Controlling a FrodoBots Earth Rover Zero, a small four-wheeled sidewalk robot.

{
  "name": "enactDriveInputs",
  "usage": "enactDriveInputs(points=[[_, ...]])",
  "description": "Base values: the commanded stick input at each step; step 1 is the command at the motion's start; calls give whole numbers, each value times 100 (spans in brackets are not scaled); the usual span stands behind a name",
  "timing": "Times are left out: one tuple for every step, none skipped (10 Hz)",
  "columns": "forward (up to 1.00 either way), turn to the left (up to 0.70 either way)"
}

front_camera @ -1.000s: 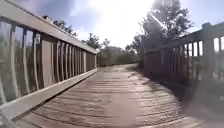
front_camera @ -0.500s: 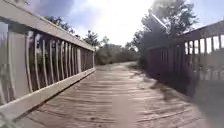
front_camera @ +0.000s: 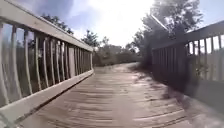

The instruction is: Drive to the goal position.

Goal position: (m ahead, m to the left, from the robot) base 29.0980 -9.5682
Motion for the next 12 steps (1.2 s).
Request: enactDriveInputs(points=[[85, -5], [85, -23], [85, -14], [85, 0], [85, 0], [85, 0], [85, 0], [85, 0], [85, 0], [85, 0], [85, 0], [85, 0]])
